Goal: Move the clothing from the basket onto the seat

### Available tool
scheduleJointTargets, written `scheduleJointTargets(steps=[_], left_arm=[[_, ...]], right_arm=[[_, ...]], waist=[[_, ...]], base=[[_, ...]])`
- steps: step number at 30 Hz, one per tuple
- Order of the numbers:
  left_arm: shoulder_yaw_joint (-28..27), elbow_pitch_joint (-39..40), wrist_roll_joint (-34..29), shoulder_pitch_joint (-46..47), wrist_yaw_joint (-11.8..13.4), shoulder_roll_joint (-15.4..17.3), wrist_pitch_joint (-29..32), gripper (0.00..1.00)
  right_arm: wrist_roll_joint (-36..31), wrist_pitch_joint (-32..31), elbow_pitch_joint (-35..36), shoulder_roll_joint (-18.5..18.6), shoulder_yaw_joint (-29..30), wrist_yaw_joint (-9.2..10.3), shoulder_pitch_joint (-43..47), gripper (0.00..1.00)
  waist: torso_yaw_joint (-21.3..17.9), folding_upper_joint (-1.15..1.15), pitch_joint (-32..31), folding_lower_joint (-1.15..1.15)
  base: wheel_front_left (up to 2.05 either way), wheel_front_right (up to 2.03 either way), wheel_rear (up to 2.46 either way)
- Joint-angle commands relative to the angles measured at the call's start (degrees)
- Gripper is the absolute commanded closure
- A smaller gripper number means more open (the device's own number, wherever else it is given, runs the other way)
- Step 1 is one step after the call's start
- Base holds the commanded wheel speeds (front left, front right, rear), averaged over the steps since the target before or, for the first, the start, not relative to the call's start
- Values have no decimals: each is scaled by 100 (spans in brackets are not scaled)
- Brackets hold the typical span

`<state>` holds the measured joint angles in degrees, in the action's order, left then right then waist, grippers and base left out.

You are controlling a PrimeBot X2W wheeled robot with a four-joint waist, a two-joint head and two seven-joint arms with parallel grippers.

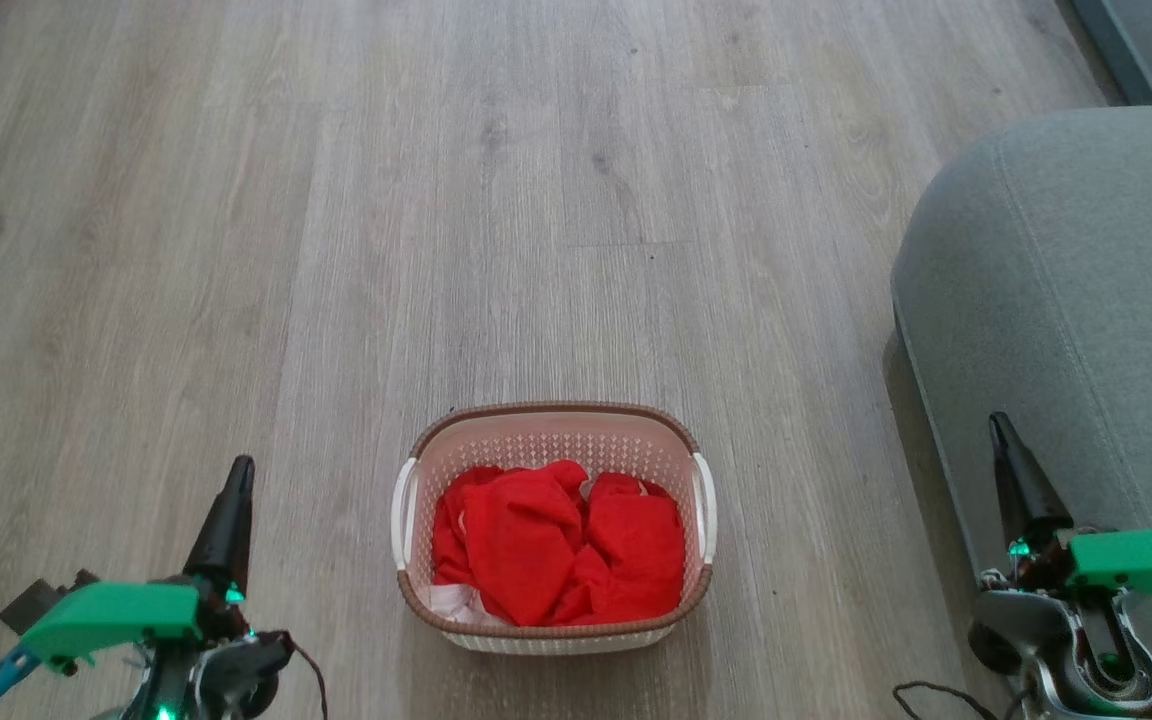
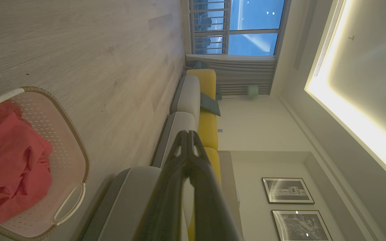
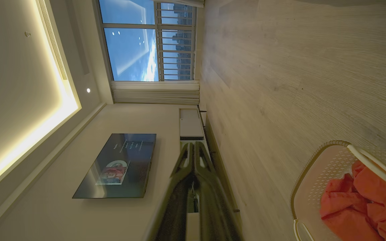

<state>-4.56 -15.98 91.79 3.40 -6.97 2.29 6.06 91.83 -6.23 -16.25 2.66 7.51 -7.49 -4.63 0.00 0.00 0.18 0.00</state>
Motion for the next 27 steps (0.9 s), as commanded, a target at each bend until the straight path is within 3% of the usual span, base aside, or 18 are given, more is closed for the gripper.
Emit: scheduleJointTargets(steps=[1,27], left_arm=[[-193,195,40,278,-52,59,41,100],[-193,195,40,278,-52,59,41,100]], right_arm=[[36,-23,223,21,-101,0,-155,100],[36,-23,223,21,-101,0,-155,100]], waist=[[0,0,0,0],[0,0,0,0]], base=[[0,0,0],[0,0,0]])
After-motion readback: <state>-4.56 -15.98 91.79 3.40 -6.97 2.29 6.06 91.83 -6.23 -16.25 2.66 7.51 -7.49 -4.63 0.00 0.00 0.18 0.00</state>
